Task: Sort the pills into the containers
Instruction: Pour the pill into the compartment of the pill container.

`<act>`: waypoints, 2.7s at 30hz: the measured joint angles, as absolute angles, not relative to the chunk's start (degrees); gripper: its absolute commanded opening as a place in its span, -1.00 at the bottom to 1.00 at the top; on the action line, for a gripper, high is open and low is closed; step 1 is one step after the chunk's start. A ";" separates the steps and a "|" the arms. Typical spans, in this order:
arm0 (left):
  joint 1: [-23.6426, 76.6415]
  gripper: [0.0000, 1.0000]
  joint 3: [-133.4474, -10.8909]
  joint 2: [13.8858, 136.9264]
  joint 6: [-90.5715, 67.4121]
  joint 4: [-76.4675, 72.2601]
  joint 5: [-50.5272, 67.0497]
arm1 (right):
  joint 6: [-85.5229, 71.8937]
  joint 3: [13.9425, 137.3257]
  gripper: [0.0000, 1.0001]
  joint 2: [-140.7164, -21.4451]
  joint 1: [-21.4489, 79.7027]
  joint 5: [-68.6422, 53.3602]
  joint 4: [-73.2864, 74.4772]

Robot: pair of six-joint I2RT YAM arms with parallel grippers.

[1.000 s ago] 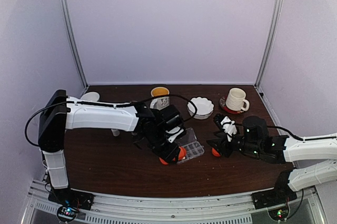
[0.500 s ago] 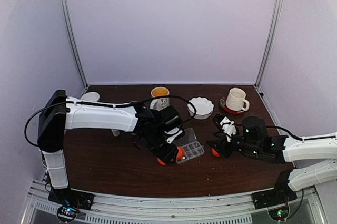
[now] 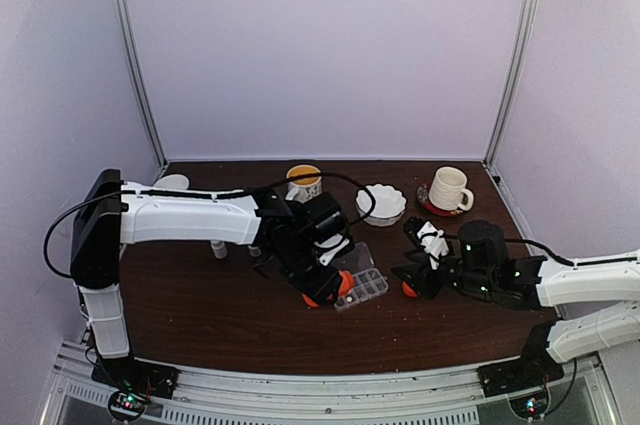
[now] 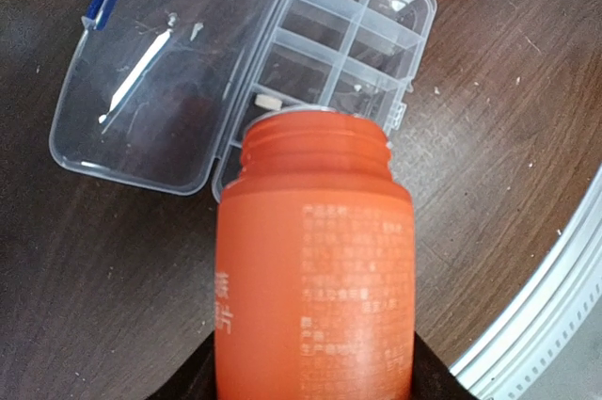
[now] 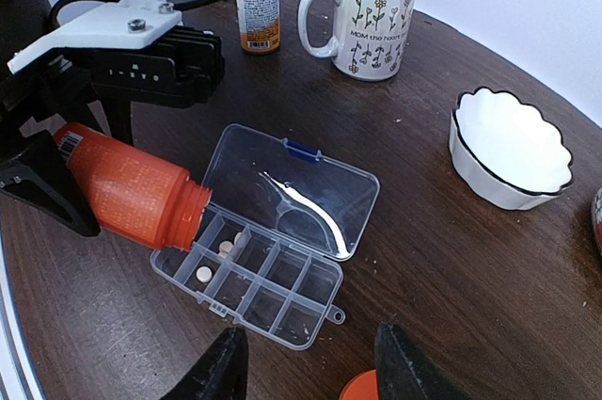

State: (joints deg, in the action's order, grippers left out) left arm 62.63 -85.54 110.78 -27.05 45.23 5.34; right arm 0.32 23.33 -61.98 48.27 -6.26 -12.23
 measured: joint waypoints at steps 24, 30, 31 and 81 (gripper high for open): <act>62.70 -1.00 -83.70 109.73 -27.55 43.59 6.31 | 0.91 23.33 0.00 -62.13 48.29 -6.20 -12.19; 62.70 -1.00 -81.41 110.19 -27.59 41.06 9.61 | 0.91 23.33 0.00 -62.13 48.49 -6.20 -12.16; 62.72 -1.00 -81.10 110.61 -27.62 40.86 10.11 | 0.91 23.33 0.00 -62.13 48.49 -6.20 -12.16; 63.68 -1.00 -91.53 113.25 -25.21 52.07 9.69 | 0.95 23.44 0.00 -62.59 48.51 -5.89 -12.08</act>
State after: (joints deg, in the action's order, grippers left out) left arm 63.68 -91.53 113.25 -25.21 52.07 9.69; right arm 0.95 23.44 -62.59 48.51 -5.89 -12.08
